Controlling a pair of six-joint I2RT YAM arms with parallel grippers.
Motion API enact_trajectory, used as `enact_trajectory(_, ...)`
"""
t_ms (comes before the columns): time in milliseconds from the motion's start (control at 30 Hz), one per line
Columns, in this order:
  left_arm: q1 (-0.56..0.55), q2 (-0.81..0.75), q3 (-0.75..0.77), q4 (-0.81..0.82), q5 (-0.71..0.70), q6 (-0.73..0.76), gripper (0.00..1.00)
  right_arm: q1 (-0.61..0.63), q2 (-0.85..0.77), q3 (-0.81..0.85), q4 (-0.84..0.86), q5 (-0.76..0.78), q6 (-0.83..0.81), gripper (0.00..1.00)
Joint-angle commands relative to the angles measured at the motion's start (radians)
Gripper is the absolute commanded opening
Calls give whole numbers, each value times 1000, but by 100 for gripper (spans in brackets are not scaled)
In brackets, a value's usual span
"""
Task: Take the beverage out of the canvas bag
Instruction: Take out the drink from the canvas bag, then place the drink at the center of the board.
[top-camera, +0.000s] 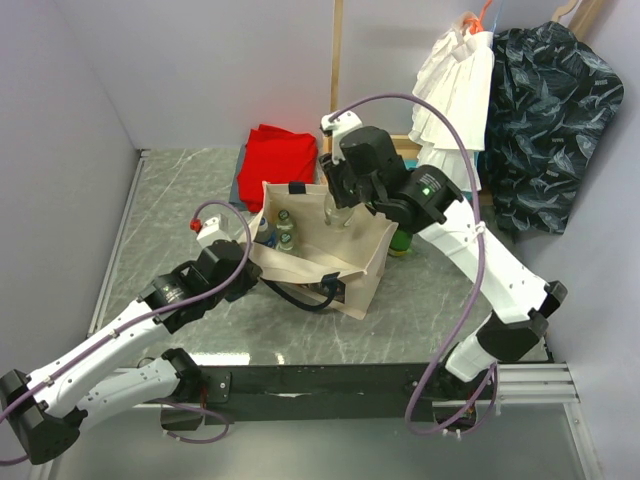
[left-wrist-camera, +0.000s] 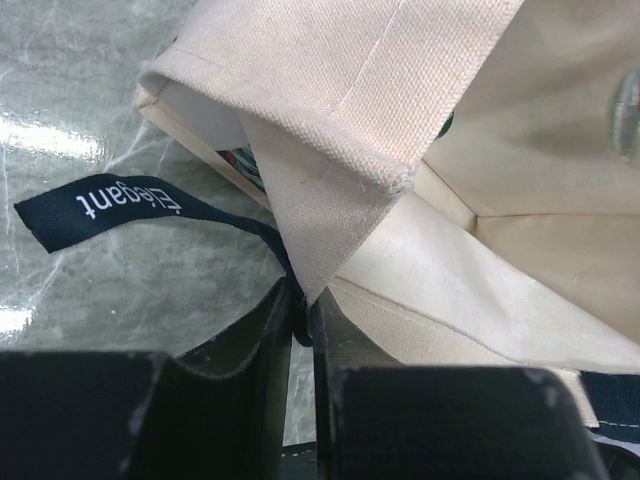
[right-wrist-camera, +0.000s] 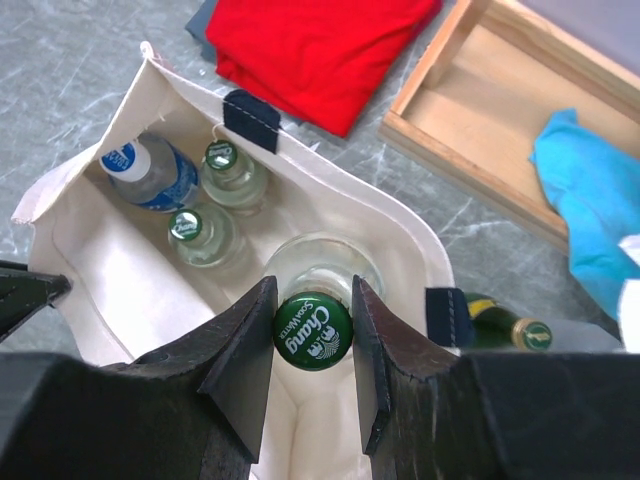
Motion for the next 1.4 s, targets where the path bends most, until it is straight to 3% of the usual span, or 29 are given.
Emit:
enact_trajectory(0, -9, 20, 26, -11, 23, 34, 16, -3, -124, 57, 122, 73, -16, 0)
enact_trajectory(667, -9, 60, 35, 28, 38, 54, 16, -2, -248, 31, 84, 179, 5, 0)
enact_trajectory(1367, -9, 68, 13, 55, 67, 34, 15, -9, -409, -109, 90, 354, 36, 0)
